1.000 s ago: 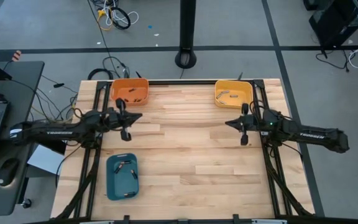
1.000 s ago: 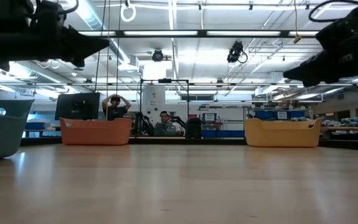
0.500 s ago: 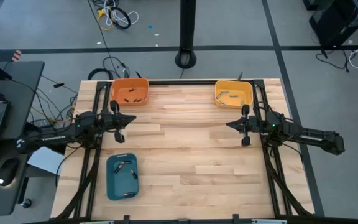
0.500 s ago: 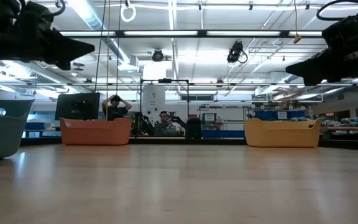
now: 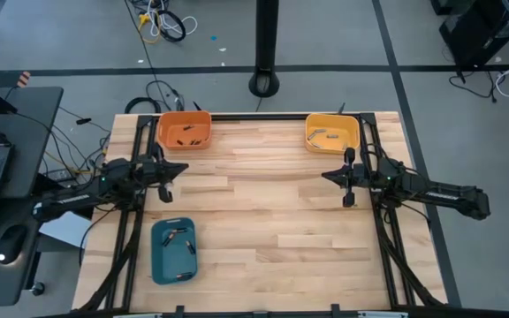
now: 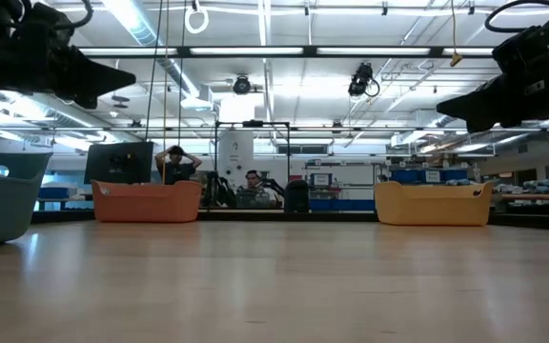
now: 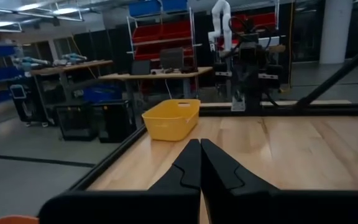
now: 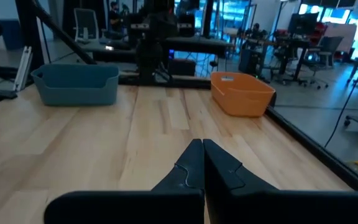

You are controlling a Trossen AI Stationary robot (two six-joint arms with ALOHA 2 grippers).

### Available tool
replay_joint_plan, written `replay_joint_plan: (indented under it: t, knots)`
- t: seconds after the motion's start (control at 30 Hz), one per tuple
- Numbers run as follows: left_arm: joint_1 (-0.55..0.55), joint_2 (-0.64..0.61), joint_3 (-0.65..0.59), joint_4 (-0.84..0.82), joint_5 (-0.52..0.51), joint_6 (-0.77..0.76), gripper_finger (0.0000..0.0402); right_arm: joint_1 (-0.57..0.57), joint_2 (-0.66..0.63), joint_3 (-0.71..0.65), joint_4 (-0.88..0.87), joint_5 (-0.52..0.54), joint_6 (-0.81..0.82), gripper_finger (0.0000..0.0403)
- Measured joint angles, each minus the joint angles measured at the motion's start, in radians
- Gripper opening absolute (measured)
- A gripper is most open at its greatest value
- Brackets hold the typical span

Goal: Sort batteries
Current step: Return to Home Position

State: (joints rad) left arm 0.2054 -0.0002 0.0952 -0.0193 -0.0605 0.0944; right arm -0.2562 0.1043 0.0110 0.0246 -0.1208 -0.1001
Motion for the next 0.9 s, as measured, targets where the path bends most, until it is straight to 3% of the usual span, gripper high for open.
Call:
replay_joint_plan:
  t: [0.6, 0.9]
  knots:
    - [0.0, 0.0, 0.027, -0.08, -0.012, 0.023, 0.0006, -0.131, -0.057, 0.018, -0.043, -0.047, -0.005, 0.0003]
    - [0.0, 0.008, -0.087, 0.097, -0.014, -0.025, 0.0006, -0.273, -0.047, -0.005, 0.034, -0.162, 0.048, 0.0003]
